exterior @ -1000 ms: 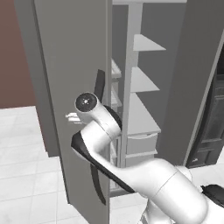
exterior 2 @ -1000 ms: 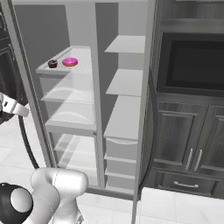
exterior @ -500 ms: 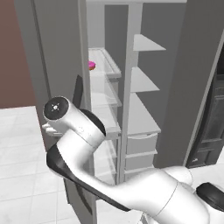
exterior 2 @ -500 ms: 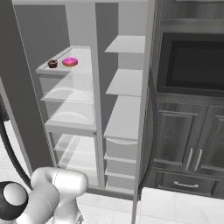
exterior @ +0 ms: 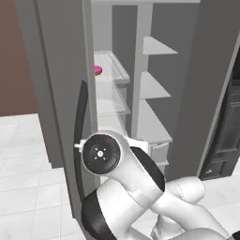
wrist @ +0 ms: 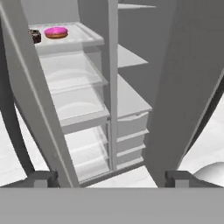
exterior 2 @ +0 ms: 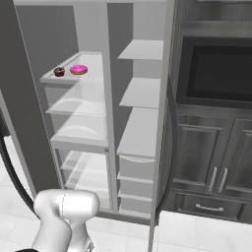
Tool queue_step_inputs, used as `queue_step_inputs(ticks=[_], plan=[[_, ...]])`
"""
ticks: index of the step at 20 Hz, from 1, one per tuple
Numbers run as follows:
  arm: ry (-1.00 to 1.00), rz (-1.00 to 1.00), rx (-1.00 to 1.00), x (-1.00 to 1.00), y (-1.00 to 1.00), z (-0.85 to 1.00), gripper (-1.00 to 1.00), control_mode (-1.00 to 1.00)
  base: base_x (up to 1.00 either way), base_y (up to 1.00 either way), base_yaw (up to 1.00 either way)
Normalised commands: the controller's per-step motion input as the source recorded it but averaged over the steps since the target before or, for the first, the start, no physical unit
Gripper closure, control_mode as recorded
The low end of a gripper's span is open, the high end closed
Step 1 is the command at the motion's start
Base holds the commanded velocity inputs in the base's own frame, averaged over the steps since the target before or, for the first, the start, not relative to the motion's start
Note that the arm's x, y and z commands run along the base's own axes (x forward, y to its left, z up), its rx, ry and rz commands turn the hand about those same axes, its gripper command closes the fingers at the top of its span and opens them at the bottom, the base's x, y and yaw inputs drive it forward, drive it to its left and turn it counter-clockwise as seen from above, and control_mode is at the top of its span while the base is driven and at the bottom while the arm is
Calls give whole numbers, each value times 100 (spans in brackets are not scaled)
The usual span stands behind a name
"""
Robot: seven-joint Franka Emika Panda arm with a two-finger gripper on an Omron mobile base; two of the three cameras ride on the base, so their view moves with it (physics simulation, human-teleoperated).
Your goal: Take the donut and cupcake from the fridge and place them on the empty tray on the dining counter.
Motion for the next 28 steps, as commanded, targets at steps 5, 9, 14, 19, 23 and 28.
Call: queue_step_inputs(ticks=[5,9,14,19,23,28], plan=[[0,10,8,-52,-100,4,-100,-100,0,0,0],[1,23,2,-16,-96,0,-100,-100,0,0,0],[5,15,3,0,-61,-7,-100,-100,0,0,0],[0,7,5,9,-21,-2,-100,-100,0,0,0],[5,34,2,43,-2,-11,-100,-100,0,0,0],[0,45,2,34,2,-46,-100,-100,0,0,0]])
